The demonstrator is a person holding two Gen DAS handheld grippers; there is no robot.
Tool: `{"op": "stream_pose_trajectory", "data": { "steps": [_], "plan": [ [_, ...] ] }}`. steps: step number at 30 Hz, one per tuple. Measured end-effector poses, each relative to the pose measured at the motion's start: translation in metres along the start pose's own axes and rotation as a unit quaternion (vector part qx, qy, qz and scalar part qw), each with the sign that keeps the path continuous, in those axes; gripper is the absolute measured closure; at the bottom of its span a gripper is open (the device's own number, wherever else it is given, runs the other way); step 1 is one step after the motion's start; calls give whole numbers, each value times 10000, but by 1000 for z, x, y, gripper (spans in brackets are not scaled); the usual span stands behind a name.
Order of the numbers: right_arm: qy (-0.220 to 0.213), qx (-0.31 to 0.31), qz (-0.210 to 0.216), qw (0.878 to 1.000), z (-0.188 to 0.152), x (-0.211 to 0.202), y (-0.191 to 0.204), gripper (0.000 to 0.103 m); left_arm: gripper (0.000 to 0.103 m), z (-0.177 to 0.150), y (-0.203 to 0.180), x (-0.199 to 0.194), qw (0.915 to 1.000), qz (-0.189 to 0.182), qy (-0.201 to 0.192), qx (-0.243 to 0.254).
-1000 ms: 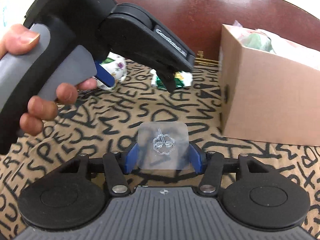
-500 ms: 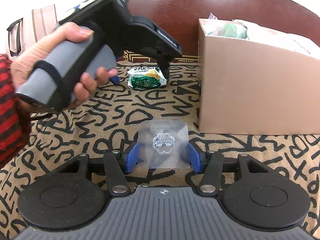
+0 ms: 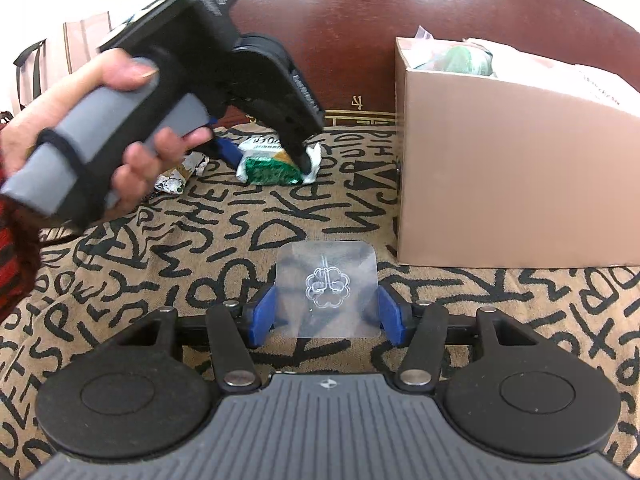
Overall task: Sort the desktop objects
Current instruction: 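Carry both held packets over the cardboard box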
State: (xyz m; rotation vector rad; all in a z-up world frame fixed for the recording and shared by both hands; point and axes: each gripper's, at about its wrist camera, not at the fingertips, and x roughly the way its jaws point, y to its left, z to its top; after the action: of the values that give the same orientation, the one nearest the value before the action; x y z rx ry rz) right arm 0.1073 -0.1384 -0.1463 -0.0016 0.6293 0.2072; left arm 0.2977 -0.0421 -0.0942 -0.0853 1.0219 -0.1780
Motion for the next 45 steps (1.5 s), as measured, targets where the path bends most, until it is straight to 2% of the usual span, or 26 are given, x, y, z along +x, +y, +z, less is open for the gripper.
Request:
{"op": "stream_pose_trajectory", "data": {
  "steps": [14,24,33,40,45],
  "plan": [
    [82,109,-76,9999,-33,-53,-2,45,52,-96,4,-66,9987,-422,276,43],
    [-43,277,-112,9995,-43,-91,-7,46,53,-128,-4,-104,9981,-567,196,104],
    [-530,275,-250,9979,-26,-123,-23,46,53,-112,-38,-148,9951,-867,-285,385],
    [-1018,243,-515,9932,7,-134,-47,46,53,-75,-72,-170,9906,-1062,-695,515],
    [-1295,290,-734,9884,31,-139,-73,46,53,-44,-101,-171,9879,-1135,-876,592]
  ]
}}
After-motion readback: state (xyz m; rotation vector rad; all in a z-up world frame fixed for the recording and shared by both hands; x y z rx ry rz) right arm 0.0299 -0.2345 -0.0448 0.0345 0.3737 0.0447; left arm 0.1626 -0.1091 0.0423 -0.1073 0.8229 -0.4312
